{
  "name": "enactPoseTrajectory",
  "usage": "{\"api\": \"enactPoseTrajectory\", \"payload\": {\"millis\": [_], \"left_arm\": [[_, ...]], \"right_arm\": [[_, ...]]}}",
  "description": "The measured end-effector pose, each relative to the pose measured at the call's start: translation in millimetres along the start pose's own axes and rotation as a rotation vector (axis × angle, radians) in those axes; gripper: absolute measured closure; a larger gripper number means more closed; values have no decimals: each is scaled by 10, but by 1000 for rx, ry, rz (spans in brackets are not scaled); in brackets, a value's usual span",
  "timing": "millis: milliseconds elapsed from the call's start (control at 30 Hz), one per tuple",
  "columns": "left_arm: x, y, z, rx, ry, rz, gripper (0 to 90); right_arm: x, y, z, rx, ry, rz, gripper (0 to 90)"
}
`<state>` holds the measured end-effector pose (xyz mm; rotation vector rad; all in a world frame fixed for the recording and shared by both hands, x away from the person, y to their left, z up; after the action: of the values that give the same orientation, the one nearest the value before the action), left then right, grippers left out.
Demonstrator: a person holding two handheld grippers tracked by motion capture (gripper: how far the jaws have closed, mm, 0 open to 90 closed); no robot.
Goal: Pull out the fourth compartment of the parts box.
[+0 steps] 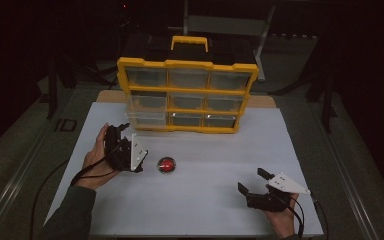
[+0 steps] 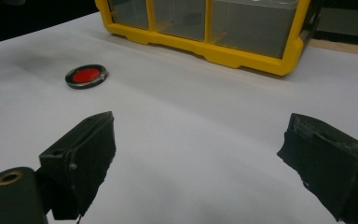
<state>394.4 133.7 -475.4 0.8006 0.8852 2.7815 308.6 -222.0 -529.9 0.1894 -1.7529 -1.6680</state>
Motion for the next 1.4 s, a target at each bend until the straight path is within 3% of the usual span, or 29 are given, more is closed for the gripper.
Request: {"api": "enactPoseTrajectory", "payload": {"millis": [33, 100, 167, 267, 367, 467, 533, 567, 800, 900, 1067, 1400], "left_arm": [[0, 0, 0, 0, 0, 0, 0], [26, -21, -16, 77, -37, -17, 0], [26, -21, -16, 77, -37, -17, 0], [48, -64, -20, 204, -82, -51, 0], [51, -78, -12, 250, -93, -60, 0], [54, -126, -16, 363, -150, -72, 0], [57, -135, -15, 387, -157, -81, 0], [65, -156, -16, 424, -169, -91, 0], [99, -258, -74, 570, -238, -137, 0], [132, -265, -54, 651, -261, -187, 0], [186, -289, -36, 715, -271, -231, 0], [296, -335, -103, 741, -272, -245, 0]], "right_arm": [[0, 0, 0, 0, 0, 0, 91], [0, 0, 2, 0, 2, -1, 91], [-1, 0, 4, 1, 3, -1, 91], [-3, 1, 9, 1, 7, -3, 91], [-5, 1, 12, 0, 8, -2, 90], [-7, 1, 15, 1, 10, -3, 90], [-7, 1, 15, 1, 10, -3, 90], [-9, 0, 15, 2, 10, -3, 90], [5, 15, 2, -13, 19, -12, 90], [12, 24, -4, -23, 29, -17, 91], [20, 33, -19, -32, 30, -25, 91], [8, 23, 1, -45, 53, -10, 93]]}}
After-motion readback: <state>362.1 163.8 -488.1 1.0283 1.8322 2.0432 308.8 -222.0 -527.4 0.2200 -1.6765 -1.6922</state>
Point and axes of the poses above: each handheld gripper's, and its own axes: x roughly backward along the jaws, y roughly out of its top, z roughly to its left, the point moved 10 cm from there along -x, roughly forward along the jaws, and after that the axes turned 1 degree about -x, right-handed, at the moved point
